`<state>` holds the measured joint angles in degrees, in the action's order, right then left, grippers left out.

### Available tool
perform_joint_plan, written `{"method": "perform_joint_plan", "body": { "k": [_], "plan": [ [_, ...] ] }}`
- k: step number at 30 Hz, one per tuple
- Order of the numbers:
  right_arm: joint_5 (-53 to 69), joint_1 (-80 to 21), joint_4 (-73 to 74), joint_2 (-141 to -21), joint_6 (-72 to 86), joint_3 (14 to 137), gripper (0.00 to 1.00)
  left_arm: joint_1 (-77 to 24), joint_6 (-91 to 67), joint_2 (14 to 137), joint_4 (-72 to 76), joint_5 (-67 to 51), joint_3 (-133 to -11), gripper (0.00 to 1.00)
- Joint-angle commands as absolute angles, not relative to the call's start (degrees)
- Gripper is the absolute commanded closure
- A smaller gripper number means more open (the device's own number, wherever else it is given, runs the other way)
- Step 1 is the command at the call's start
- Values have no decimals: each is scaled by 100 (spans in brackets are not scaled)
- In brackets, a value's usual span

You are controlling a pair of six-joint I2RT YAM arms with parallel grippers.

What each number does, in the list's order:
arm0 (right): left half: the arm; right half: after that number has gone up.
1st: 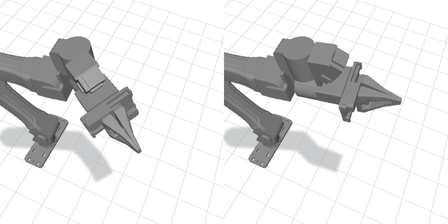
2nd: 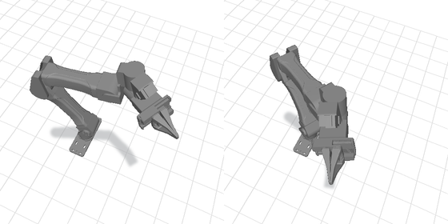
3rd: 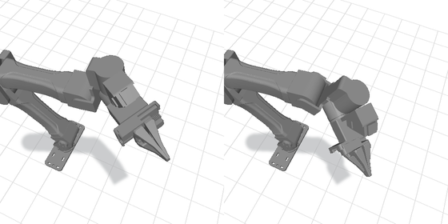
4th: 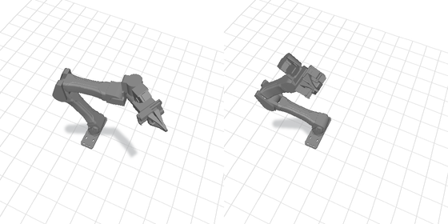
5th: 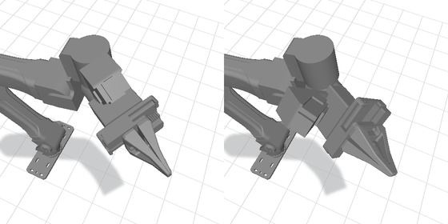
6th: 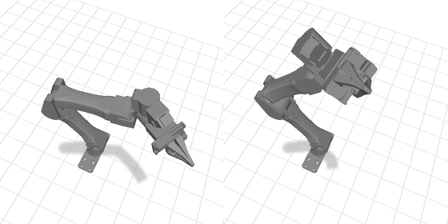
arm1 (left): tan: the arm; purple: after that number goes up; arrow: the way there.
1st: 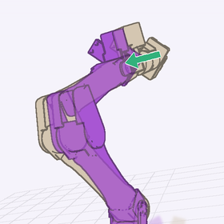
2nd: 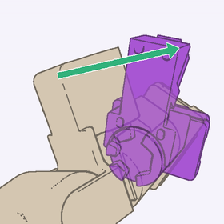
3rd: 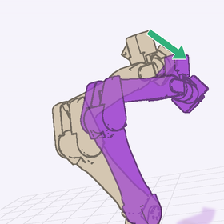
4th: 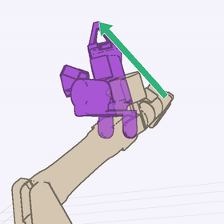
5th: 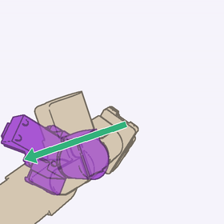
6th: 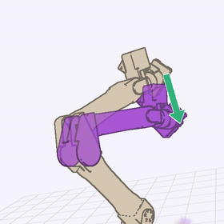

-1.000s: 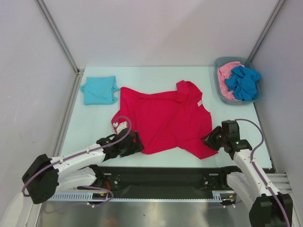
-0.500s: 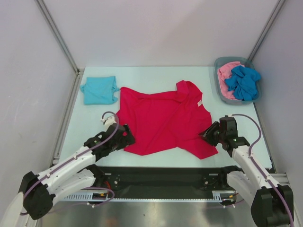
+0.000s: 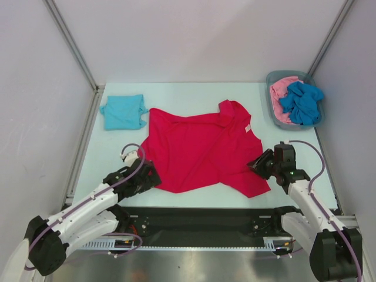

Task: Fold and stack the t-shirts
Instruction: Flatten the tshirt out

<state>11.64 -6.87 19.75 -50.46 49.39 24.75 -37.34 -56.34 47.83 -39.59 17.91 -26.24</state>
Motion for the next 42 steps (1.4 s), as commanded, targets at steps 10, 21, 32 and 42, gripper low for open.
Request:
{"method": "perform_joint_plan", "body": {
  "k": [10,21,32,42],
  "plan": [
    [1907,-79,1890,-4553,4772,2259,66,-3621,-5854,4940,-3104,1873,-2189,0],
    [2057,-44,1977,-4500,4746,2320,66,-3454,-5704,4913,-1951,1547,-1644,31],
    [2100,-44,1846,-4631,4790,2250,66,-3437,-6020,4650,-2663,1617,-1608,82],
    [2136,-44,1732,-4676,4764,2285,66,-3437,-5643,5273,-2645,1397,-2048,25]
  ]
}}
